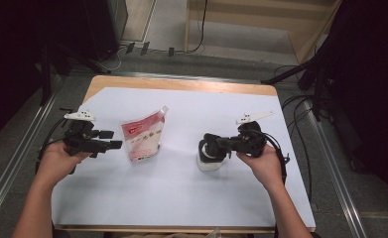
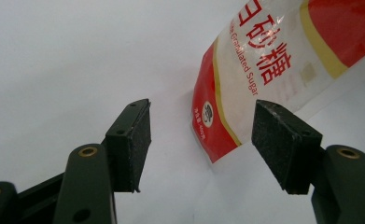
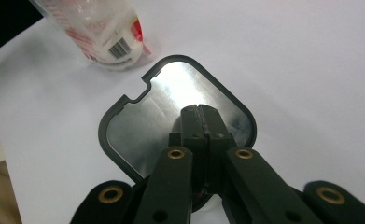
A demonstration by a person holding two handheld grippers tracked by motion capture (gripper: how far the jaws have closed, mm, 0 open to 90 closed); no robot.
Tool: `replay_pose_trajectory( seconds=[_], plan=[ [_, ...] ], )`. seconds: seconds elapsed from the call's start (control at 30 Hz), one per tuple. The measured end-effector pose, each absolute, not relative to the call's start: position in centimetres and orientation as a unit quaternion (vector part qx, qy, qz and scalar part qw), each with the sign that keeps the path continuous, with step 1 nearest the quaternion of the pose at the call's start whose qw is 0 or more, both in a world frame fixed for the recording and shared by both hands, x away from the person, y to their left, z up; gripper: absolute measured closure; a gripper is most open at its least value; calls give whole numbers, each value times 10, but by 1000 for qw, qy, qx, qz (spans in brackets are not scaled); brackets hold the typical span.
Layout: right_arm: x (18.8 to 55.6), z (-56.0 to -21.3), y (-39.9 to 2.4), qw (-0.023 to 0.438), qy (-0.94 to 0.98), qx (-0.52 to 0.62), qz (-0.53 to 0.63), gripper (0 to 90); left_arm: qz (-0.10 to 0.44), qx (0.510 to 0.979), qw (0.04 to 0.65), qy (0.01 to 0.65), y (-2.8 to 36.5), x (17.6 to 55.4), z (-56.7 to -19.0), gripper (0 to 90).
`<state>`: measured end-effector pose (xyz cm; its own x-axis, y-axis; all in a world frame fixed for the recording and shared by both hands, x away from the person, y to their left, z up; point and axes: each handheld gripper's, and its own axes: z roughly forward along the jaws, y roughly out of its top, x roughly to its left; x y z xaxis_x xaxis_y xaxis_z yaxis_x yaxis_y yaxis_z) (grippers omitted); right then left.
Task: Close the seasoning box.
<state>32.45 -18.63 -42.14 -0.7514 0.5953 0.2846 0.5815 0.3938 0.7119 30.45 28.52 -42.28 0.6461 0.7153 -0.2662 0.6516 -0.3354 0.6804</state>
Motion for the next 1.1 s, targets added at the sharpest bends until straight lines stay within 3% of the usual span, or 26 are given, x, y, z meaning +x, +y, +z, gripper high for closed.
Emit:
replay_pose_trajectory(
  seconds=[0.63,1.1],
  plan=[
    [321,-423,-178,11,837,339,429,803,27,819,388,423,284,306,-428,380],
    [328,-420,-203,40,807,369,458,587,30,823,385,416,281,306,-427,373]
  ],
)
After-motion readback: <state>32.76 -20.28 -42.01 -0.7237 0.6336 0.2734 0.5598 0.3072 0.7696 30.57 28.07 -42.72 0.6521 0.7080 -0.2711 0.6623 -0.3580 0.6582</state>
